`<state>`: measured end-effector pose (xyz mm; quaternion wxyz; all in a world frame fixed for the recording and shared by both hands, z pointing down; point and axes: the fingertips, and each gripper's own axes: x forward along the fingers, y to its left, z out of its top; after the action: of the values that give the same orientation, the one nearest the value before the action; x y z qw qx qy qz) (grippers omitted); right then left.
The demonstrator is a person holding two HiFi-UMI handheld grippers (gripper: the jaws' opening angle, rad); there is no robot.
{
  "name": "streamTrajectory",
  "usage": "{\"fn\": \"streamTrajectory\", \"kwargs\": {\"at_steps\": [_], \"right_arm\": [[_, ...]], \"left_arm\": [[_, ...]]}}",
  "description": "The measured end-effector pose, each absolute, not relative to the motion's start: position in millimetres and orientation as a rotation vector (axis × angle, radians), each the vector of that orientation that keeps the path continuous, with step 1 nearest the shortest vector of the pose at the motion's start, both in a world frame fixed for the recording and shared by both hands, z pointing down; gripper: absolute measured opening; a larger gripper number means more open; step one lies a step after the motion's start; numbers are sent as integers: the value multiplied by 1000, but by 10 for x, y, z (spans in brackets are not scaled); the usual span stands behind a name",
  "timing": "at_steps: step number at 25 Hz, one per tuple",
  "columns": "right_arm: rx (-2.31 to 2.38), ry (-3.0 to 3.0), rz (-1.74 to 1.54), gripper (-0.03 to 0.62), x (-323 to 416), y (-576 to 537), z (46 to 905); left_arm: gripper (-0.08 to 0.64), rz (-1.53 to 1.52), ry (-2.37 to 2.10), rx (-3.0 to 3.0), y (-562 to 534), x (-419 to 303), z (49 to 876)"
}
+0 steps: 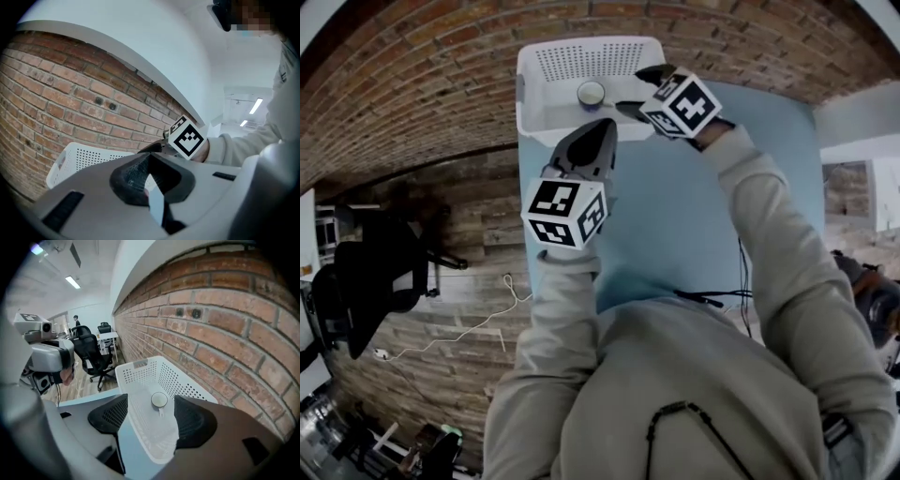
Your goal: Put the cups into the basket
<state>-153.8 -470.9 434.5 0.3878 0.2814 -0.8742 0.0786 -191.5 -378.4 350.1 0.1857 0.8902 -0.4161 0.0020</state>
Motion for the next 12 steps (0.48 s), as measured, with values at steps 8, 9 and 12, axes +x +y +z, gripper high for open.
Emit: {"fn": "streamTrajectory", "kwargs": {"at_steps": [8, 9, 12], "right_arm": [[885, -2452, 161, 144, -1280, -3905, 3706], [910, -2482, 165, 125, -1250, -3808, 3622], [982, -2568, 190, 75, -1156, -3555, 3403]], "left_arm": [[-5, 44, -1179, 2598, -3315, -1704, 3138], [-5, 44, -1181, 2606, -3261, -1683, 3102], [-5, 22, -1192, 2629, -3107, -1602, 2997]]}}
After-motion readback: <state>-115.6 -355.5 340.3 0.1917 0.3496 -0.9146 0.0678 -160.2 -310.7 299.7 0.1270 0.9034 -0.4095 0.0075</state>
